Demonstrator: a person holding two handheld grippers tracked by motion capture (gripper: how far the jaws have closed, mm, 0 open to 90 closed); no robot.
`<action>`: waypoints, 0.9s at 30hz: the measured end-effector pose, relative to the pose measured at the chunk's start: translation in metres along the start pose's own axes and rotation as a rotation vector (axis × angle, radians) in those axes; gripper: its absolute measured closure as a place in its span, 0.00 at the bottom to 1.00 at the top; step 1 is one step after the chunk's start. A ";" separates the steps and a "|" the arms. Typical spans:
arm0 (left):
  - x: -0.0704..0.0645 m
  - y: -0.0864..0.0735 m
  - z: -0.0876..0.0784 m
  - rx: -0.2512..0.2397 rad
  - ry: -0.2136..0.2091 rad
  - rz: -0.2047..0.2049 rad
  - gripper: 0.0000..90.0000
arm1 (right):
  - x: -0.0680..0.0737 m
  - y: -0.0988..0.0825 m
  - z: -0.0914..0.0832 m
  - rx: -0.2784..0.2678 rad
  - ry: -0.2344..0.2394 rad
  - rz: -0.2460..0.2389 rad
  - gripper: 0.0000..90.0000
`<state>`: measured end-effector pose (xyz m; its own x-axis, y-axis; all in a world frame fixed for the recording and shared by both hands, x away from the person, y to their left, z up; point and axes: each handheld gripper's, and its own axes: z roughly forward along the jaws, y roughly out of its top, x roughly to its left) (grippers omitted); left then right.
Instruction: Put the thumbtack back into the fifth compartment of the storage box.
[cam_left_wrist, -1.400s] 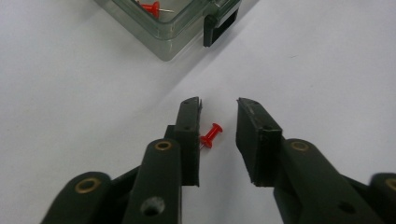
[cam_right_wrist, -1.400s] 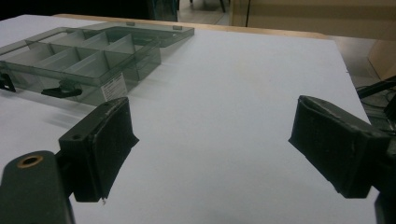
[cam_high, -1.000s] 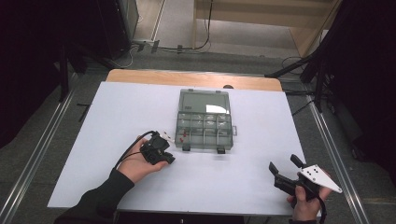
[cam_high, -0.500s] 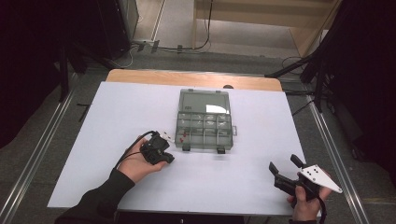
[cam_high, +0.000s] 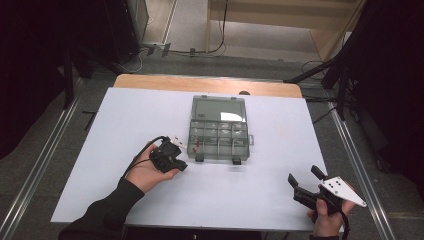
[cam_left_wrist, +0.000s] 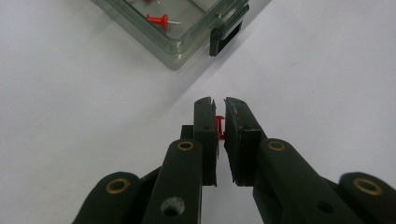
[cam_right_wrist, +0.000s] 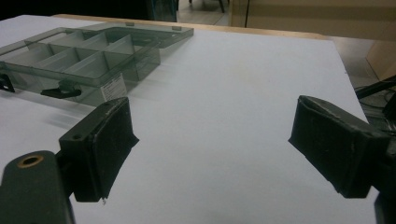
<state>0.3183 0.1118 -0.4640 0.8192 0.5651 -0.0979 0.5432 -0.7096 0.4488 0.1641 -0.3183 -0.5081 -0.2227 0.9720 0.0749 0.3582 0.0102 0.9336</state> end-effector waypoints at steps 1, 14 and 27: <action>0.000 0.001 -0.001 -0.003 -0.001 0.002 0.92 | 0.000 0.000 0.000 -0.001 -0.002 -0.003 0.15; 0.004 0.013 -0.011 -0.023 0.001 0.002 0.92 | 0.000 0.000 0.000 0.001 0.002 0.000 0.15; 0.011 0.028 -0.019 -0.048 0.004 -0.006 0.92 | 0.000 0.000 0.000 0.002 0.000 0.000 0.15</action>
<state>0.3393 0.1062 -0.4355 0.8153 0.5709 -0.0971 0.5384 -0.6854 0.4902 0.1643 -0.3186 -0.5085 -0.2226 0.9720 0.0747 0.3598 0.0107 0.9330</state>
